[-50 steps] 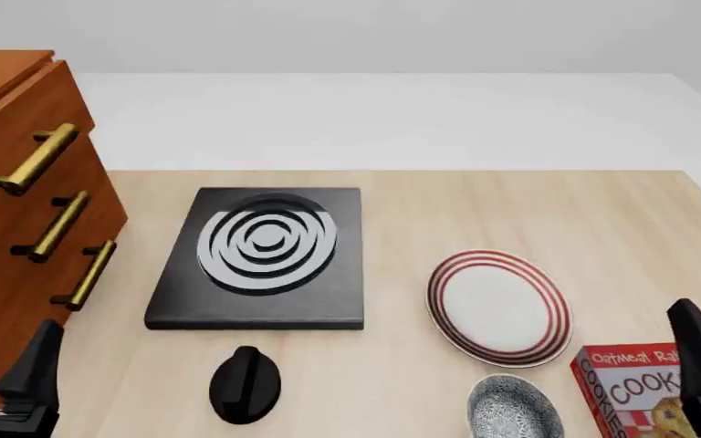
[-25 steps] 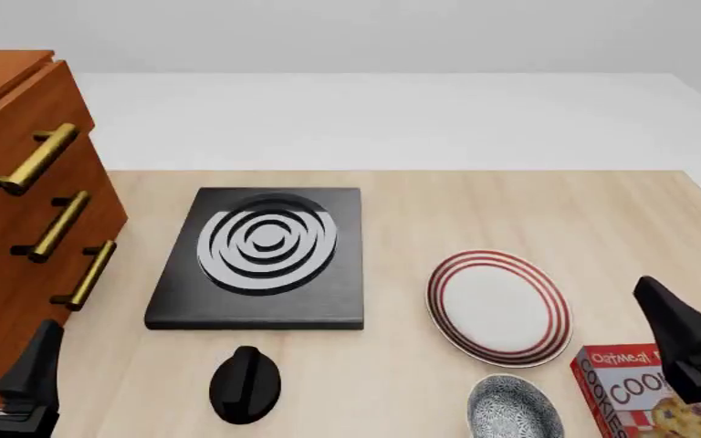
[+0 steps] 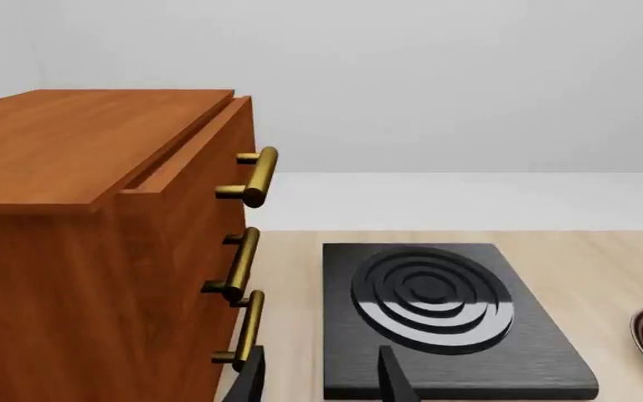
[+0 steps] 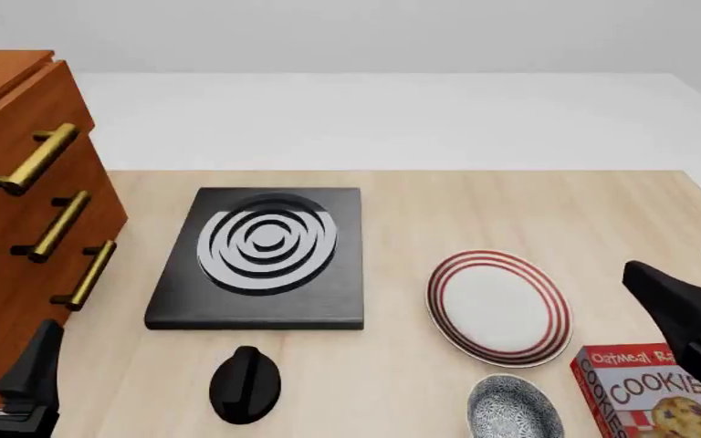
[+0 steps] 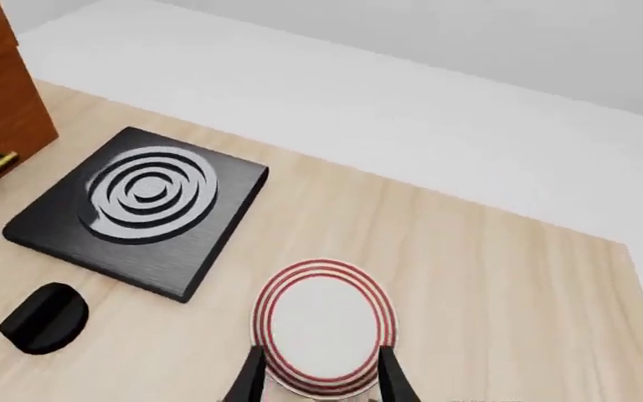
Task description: Pick the akita bowl on the ramekin and place it on the plate.
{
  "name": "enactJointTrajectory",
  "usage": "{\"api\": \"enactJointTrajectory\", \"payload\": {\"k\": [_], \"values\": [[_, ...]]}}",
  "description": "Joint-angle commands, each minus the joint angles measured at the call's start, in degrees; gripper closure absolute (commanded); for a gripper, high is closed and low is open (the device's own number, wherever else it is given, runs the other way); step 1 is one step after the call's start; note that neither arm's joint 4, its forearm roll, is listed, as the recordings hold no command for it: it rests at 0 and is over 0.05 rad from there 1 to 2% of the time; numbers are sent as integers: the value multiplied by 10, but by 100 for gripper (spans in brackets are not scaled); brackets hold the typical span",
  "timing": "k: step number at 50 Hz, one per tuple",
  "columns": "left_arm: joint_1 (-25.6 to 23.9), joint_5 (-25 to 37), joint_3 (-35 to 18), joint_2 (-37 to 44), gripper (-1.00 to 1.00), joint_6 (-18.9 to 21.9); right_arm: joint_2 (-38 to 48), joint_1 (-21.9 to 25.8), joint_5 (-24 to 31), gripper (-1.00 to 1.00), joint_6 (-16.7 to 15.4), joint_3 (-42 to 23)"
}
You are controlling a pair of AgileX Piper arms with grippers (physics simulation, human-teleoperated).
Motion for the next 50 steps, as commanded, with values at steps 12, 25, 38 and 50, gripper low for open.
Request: {"api": "enactJointTrajectory", "payload": {"k": [12, 25, 38, 50], "values": [[0, 0, 0, 0, -100, 0, 61, 94, 138, -100, -22, -70], [0, 0, 0, 0, -100, 0, 93, 148, 207, -100, -34, -74], [0, 0, 0, 0, -100, 0, 113, 169, 229, -100, -59, -51], [0, 0, 0, 0, -100, 0, 148, 214, 240, -100, -60, -53]]}}
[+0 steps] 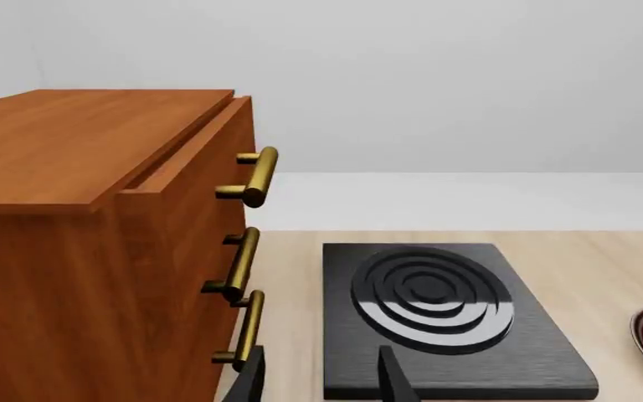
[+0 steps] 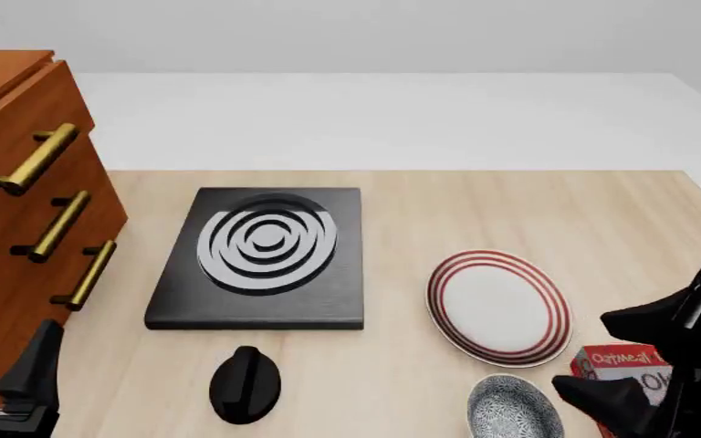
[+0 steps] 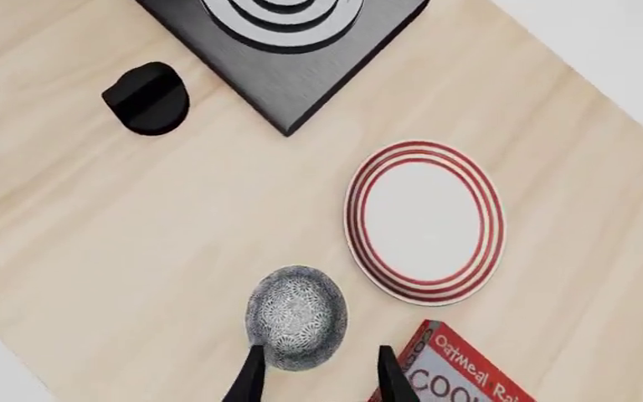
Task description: Pick the akita bowl on the ramekin and place it on the plate.
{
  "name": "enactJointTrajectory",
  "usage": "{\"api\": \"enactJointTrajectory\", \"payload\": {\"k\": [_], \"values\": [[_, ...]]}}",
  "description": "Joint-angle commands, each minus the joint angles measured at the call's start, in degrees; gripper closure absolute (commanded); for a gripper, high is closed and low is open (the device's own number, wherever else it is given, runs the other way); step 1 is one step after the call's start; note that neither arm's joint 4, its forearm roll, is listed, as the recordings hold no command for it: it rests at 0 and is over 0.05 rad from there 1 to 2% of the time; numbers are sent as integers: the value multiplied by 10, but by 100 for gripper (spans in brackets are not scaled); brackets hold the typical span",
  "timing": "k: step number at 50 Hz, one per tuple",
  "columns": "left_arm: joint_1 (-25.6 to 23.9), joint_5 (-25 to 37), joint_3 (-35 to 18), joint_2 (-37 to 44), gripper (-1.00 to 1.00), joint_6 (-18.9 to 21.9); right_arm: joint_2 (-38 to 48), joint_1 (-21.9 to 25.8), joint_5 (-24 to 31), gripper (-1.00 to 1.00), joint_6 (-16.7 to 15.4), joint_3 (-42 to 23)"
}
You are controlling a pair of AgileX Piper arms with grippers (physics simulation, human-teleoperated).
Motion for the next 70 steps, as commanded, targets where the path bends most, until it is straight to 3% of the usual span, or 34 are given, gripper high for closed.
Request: {"api": "enactJointTrajectory", "payload": {"k": [1, 27, 49, 70], "values": [[0, 0, 0, 0, -100, 0, 28, 34, 8, -100, -7, 5], [0, 0, 0, 0, -100, 0, 81, 75, -59, -100, -7, 50], [0, 0, 0, 0, -100, 0, 135, 103, -161, -100, 22, 124], [0, 0, 0, 0, -100, 0, 183, 122, -221, -100, 49, 151]]}}
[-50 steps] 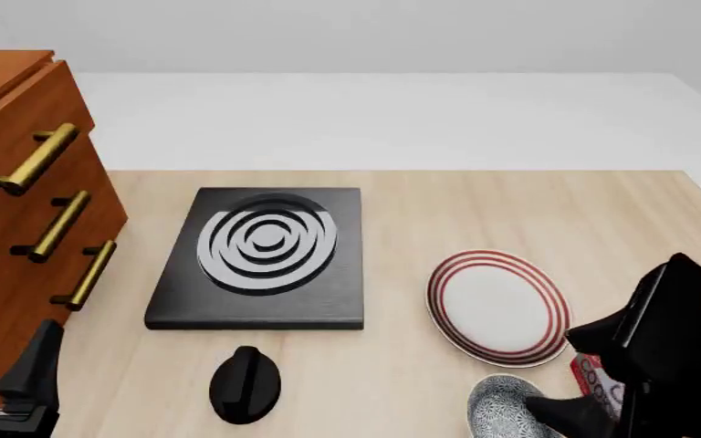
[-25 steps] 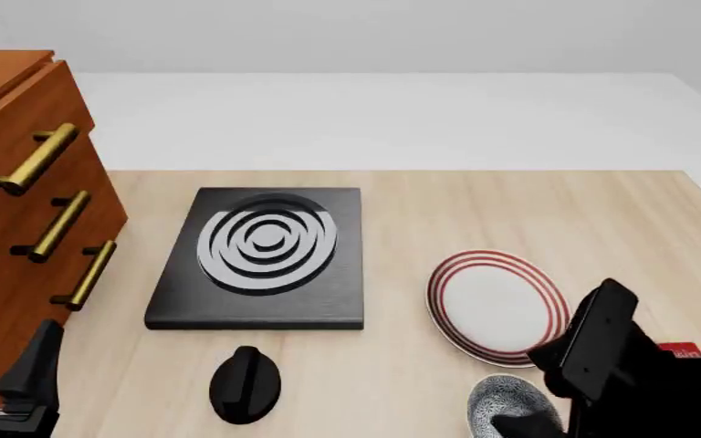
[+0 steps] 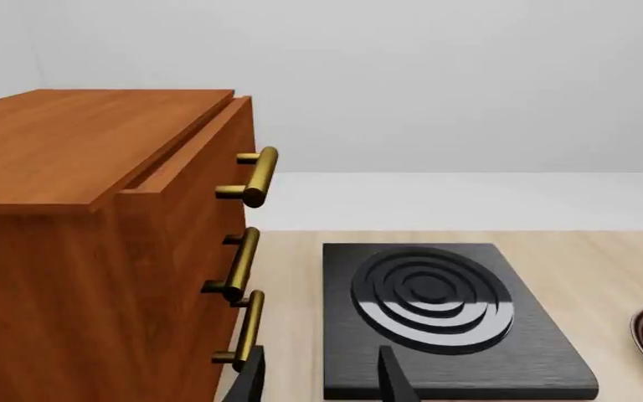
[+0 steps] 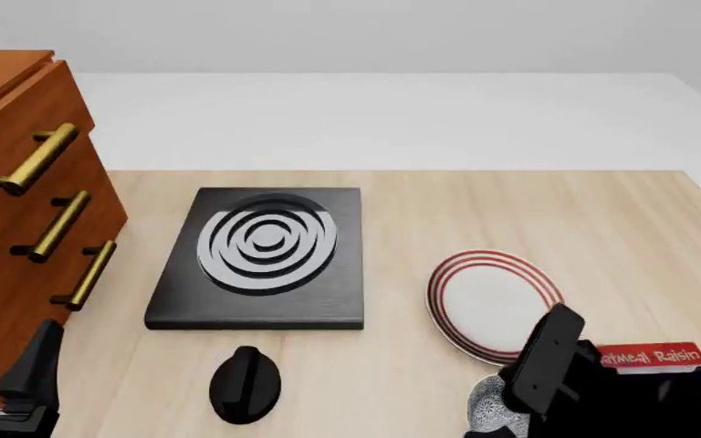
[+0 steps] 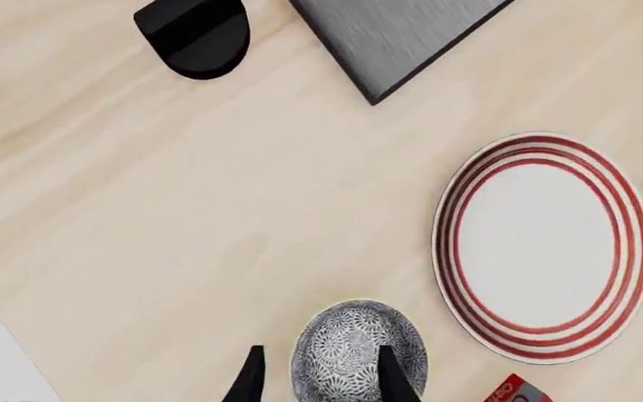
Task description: Pick the akita bowl on the ramekin and place it on the plate.
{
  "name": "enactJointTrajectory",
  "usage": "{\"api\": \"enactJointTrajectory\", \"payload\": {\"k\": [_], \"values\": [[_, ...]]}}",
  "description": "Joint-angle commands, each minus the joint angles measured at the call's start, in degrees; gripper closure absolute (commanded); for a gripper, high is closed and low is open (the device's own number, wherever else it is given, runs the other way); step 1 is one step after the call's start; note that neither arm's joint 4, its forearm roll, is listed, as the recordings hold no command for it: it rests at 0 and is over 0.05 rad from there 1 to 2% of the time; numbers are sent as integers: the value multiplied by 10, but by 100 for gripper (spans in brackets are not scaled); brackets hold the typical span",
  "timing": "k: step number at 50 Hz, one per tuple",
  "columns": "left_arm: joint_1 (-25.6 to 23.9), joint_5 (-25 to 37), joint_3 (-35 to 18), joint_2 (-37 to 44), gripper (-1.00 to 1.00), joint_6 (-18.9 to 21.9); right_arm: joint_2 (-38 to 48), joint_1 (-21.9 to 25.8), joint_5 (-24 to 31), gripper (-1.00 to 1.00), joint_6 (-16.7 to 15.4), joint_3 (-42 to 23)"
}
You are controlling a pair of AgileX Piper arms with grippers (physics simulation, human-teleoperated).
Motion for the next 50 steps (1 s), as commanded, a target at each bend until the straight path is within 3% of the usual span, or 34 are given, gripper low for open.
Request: {"api": "enactJointTrajectory", "payload": {"k": [1, 8, 21, 38, 50], "values": [[0, 0, 0, 0, -100, 0, 23, 8, -34, -100, 16, 20], [0, 0, 0, 0, -100, 0, 37, 22, -54, -100, 40, 37], [0, 0, 0, 0, -100, 0, 54, 32, -91, -100, 53, 63], [0, 0, 0, 0, -100, 0, 59, 21, -110, -100, 54, 89], [0, 0, 0, 0, -100, 0, 73, 36, -107, -100, 73, 80]]}}
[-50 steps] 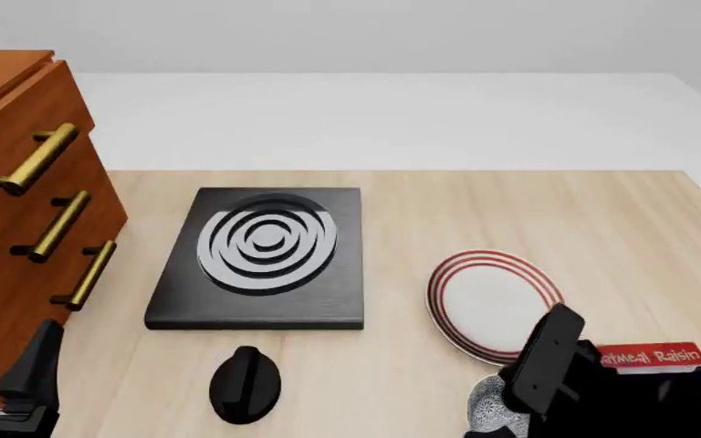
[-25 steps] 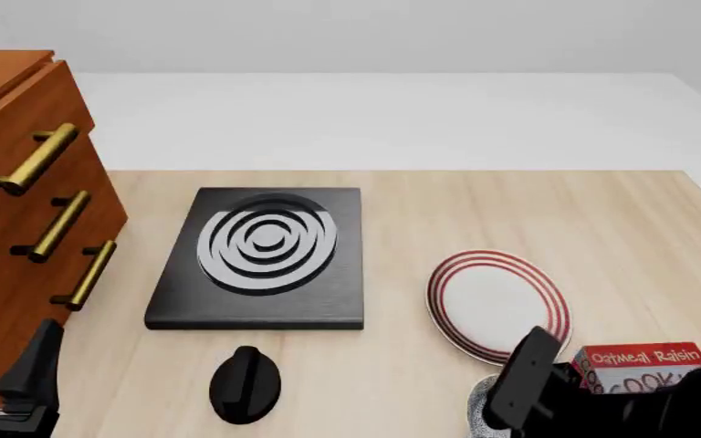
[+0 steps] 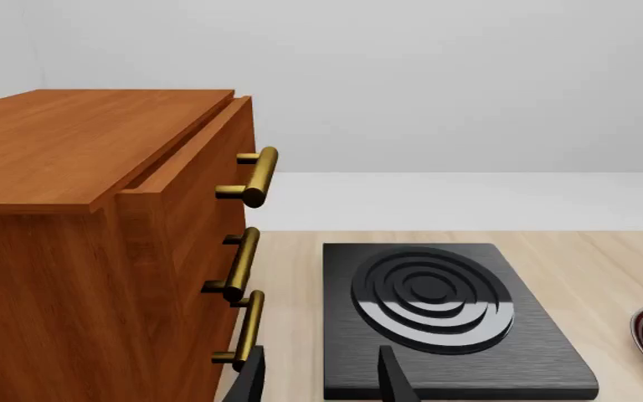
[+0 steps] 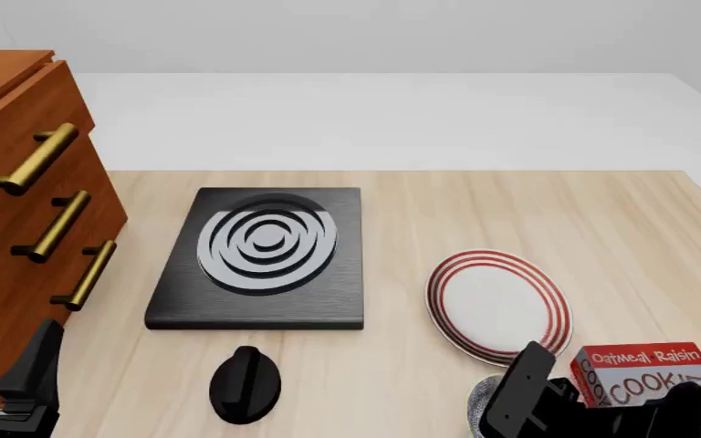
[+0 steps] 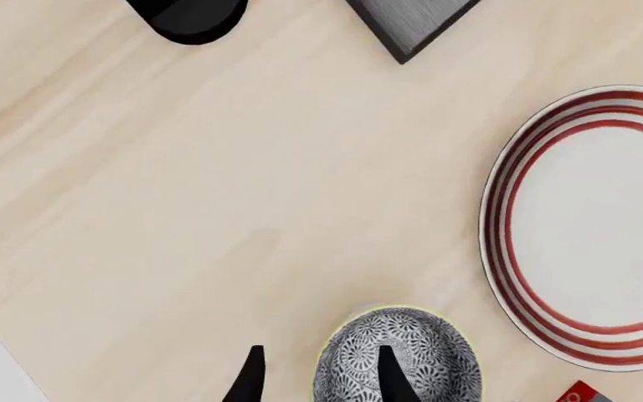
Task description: Pick the akita bowl on the ramekin and place it on the plate.
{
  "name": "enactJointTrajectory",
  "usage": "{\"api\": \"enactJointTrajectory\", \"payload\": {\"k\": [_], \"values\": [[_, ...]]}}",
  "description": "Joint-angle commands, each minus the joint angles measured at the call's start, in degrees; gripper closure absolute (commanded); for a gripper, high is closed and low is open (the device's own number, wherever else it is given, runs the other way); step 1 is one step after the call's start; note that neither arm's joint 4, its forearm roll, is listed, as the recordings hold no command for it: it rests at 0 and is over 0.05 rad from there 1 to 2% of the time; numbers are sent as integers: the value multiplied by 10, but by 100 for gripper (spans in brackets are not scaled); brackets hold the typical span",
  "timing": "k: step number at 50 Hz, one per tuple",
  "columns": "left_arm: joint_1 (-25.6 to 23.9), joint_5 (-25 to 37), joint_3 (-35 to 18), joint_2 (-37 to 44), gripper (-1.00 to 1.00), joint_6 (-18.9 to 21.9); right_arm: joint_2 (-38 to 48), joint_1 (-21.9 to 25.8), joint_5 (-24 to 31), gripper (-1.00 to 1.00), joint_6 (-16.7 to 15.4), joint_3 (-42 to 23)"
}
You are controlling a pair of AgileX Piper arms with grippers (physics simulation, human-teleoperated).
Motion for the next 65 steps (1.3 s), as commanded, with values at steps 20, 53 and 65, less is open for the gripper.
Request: {"api": "enactJointTrajectory", "payload": {"k": [20, 53, 65], "values": [[0, 0, 0, 0, -100, 0, 30, -7, -43, -100, 3, 38], [0, 0, 0, 0, -100, 0, -17, -37, -5, 100, -35, 35], [0, 0, 0, 0, -100, 0, -114, -63, 113, 100, -51, -20]]}}
